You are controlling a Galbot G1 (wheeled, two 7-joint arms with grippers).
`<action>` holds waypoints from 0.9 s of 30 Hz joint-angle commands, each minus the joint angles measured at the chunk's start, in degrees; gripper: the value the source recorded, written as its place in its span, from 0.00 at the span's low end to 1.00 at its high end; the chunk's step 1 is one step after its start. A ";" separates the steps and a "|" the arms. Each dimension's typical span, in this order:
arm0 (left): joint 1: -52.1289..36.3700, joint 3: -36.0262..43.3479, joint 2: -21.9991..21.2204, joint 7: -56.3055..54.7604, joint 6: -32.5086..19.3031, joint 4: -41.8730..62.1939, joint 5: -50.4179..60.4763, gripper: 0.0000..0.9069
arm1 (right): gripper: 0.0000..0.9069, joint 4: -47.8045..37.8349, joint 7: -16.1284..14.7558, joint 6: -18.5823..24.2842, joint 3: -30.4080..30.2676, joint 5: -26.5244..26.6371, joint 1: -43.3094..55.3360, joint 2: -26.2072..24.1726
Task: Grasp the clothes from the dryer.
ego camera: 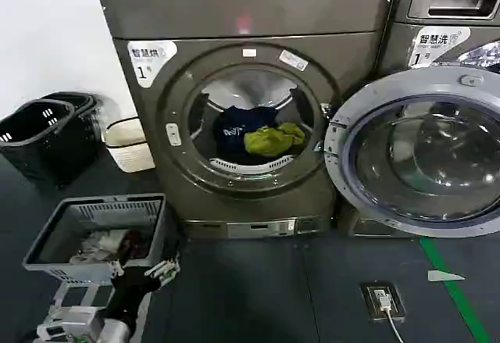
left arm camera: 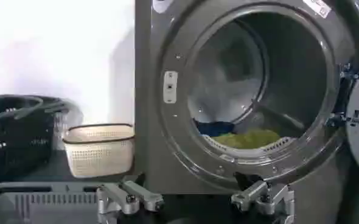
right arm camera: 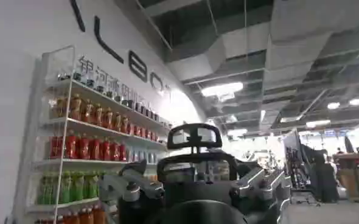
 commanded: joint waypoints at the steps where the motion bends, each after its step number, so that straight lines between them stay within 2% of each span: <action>1: 0.30 0.29 0.01 -3.04 -0.21 -0.04 1.38 1.00 | 1.00 -0.01 0.15 1.09 -0.32 0.25 0.05 0.09; 6: 0.38 0.31 0.01 -3.47 0.27 -0.37 1.77 1.00 | 1.00 0.11 -0.30 2.69 -0.80 1.27 0.10 0.47; 27: 0.90 1.02 0.26 -4.15 0.78 -1.28 1.88 1.00 | 1.00 0.47 0.04 2.47 0.14 2.12 -0.42 0.53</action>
